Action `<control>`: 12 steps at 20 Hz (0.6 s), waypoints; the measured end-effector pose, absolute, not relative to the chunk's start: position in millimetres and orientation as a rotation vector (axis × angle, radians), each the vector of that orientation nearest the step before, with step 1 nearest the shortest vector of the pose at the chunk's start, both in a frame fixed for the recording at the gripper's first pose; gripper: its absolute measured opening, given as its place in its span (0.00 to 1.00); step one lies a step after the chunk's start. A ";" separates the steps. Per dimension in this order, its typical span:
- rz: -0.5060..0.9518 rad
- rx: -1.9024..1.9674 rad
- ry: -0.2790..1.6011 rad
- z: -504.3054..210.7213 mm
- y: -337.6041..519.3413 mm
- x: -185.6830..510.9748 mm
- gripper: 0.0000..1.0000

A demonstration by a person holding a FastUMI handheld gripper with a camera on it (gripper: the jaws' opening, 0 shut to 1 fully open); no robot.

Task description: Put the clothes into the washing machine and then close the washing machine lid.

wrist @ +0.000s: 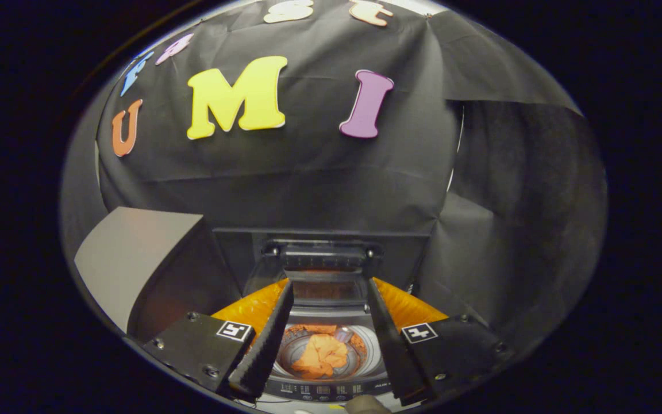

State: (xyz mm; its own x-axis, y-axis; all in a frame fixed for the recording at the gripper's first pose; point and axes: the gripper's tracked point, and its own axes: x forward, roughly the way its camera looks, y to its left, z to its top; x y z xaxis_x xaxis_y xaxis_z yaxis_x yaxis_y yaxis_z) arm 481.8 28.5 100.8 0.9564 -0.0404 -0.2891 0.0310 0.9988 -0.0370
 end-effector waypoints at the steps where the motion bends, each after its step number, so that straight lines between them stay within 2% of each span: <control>1: -0.035 -0.040 0.276 109.9 30.2 484.3 0.81; 12: -0.026 0.000 0.206 172.5 45.7 545.3 0.81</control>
